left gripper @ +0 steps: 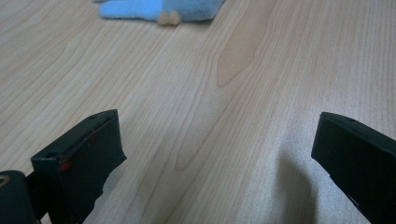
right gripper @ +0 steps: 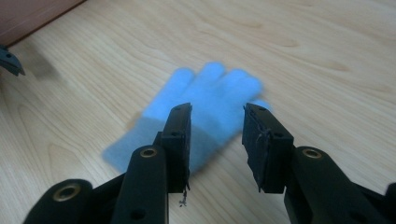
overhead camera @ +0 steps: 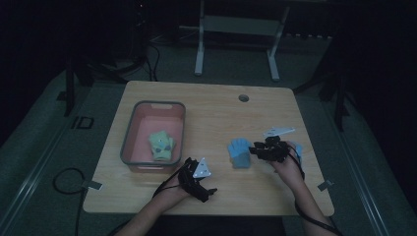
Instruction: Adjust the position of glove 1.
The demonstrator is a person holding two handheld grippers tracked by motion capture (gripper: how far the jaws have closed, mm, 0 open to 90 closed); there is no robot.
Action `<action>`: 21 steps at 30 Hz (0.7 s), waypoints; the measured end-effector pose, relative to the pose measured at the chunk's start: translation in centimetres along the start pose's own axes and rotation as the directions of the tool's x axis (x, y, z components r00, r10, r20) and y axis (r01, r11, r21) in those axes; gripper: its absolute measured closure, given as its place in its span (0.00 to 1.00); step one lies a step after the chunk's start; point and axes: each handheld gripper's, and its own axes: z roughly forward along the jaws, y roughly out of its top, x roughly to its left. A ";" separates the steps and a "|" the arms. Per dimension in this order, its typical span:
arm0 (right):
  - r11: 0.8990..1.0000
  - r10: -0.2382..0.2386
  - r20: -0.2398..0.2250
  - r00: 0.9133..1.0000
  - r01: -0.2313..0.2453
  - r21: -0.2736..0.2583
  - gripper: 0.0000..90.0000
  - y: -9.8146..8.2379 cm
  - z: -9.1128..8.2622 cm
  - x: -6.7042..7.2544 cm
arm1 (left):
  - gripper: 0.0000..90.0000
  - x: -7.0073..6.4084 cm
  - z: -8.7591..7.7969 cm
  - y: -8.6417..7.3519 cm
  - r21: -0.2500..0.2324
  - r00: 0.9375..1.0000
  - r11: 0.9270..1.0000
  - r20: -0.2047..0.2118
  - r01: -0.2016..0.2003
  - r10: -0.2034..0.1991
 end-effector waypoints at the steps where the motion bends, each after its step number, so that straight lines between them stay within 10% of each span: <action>1: 1.000 0.008 0.002 1.000 -0.008 -0.005 0.69 -0.1 -0.3 -0.3 | 0.02 0.0 0.0 0.0 0.001 1.000 1.000 0.000 0.001 -0.001; 21: 0.997 0.069 0.130 0.989 -0.066 -0.028 0.68 -3.6 -5.6 -5.7 | 0.02 -0.1 0.1 0.0 0.003 1.000 1.000 -0.002 -0.001 0.001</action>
